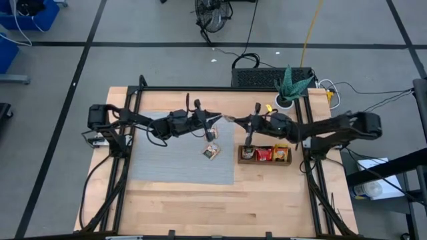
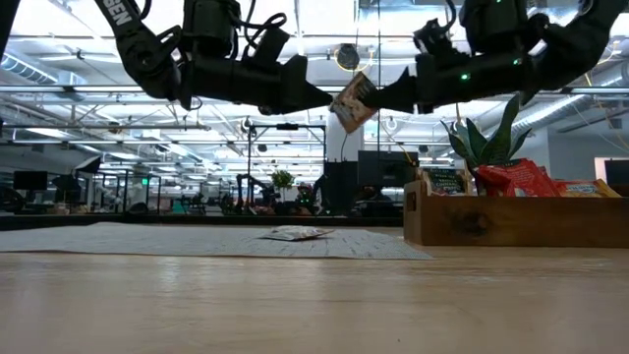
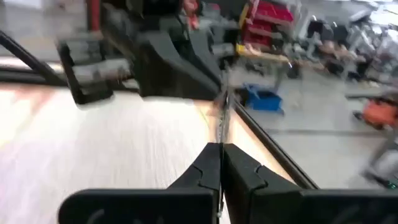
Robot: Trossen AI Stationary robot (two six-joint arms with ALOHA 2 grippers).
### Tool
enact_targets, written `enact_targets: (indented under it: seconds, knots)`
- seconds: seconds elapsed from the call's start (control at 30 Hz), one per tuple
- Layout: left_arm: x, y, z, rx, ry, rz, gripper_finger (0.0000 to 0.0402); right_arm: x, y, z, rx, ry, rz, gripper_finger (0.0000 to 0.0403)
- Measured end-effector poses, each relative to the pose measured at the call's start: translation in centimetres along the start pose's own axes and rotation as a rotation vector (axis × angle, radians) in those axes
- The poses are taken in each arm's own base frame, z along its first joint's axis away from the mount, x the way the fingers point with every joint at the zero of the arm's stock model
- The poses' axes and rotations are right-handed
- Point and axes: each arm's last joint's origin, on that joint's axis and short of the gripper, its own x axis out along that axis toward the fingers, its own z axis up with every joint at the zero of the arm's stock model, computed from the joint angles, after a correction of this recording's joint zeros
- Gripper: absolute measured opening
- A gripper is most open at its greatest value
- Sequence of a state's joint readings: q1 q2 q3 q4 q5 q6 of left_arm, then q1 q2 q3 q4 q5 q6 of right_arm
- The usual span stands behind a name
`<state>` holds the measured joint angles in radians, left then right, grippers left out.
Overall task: Pick & Place Tea
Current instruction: Put the brown tea bag into the left section of the wooden organizer
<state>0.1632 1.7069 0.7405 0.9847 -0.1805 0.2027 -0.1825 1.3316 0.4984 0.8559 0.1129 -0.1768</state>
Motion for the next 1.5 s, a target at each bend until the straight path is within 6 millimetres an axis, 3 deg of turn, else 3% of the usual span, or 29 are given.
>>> enact_targets:
  seconds: [0.17, 0.3, 0.43, 0.6, 0.87, 1.1, 1.5]
  knots:
    - [0.0, 0.1, 0.1, -0.070, -0.003, 0.005, 0.0098, -2.1, -0.1, 1.3, -0.015, 0.107, 0.018, 0.0000]
    - [0.1, 0.7, -0.5, -0.118, 0.047, 0.020, 0.0159, -3.4, 0.3, 3.7, -0.011, 0.283, 0.092, 0.0000]
    - [0.1, 1.1, -1.5, -0.162, 0.135, 0.028, 0.0210, -4.3, 1.8, 5.8, 0.008, 0.487, 0.191, 0.0000]
    - [0.0, 0.9, -1.9, -0.176, 0.178, 0.021, 0.0247, -5.1, 4.2, 6.3, 0.044, 0.641, 0.328, 0.0000]
    - [0.0, 0.8, -1.8, -0.189, 0.164, -0.032, 0.0259, -5.7, 6.3, 4.9, 0.101, 0.729, 0.387, 0.0000]
    - [0.0, 0.8, -1.8, -0.205, 0.168, -0.031, 0.0249, -4.9, 7.0, 2.2, 0.095, 0.842, 0.332, 0.0000]
    - [0.0, 0.8, -1.8, -0.206, 0.172, -0.031, 0.0251, -4.0, 7.6, 0.5, 0.044, 0.921, 0.284, 0.0000]
